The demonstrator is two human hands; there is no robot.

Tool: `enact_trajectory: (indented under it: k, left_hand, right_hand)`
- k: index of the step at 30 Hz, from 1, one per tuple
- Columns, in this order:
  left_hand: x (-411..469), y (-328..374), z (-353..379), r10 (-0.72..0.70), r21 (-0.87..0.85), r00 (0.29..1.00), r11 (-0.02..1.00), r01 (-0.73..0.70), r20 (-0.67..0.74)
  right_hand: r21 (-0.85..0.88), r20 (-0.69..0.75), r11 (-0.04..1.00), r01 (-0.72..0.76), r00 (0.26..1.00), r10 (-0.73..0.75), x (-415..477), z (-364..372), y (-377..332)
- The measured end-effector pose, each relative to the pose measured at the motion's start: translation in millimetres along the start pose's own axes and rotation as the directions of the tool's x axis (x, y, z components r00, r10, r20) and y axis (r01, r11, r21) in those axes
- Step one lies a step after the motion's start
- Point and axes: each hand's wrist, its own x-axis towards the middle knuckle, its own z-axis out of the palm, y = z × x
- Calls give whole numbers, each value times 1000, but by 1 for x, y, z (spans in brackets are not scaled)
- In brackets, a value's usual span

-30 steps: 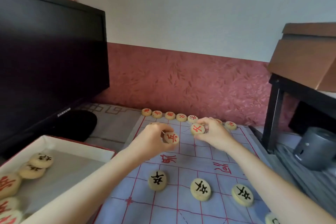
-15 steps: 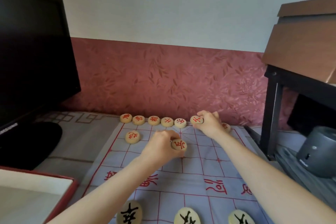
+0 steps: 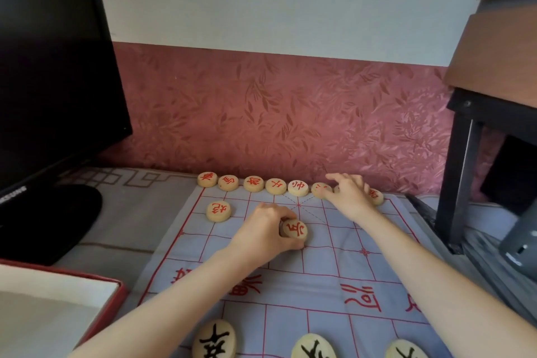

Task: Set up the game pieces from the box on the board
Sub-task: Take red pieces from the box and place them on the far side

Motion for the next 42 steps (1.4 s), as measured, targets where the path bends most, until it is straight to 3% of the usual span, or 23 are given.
enact_trajectory:
  k: [8,15,21,25,28,36,42]
  left_hand:
    - [-4,7,10,-10,3,998,1000,10,64]
    - [-9,7,4,-47,4,995,999,47,89]
    - [-26,7,-40,-47,-114,999,992,46,-1]
    - [-55,-4,-77,-90,-145,996,985,90,4]
    - [-88,-7,-107,-123,-261,991,956,131,48]
    - [-192,-35,-189,-258,-261,963,937,232,-72]
    - [-270,-66,-218,-424,-317,894,876,364,-146]
  right_hand:
    - [63,-99,996,67,993,-61,-28,-12,5]
    - [98,-80,982,161,985,-154,-48,-17,2]
    - [256,11,938,235,969,-246,-72,-26,-21]
    - [281,109,922,266,946,-306,-97,-34,-49]
    - [290,185,909,299,914,-360,-116,-29,-75]
    - [328,337,827,456,761,-554,-181,2,-171]
    - [316,474,713,626,547,-690,-245,37,-237]
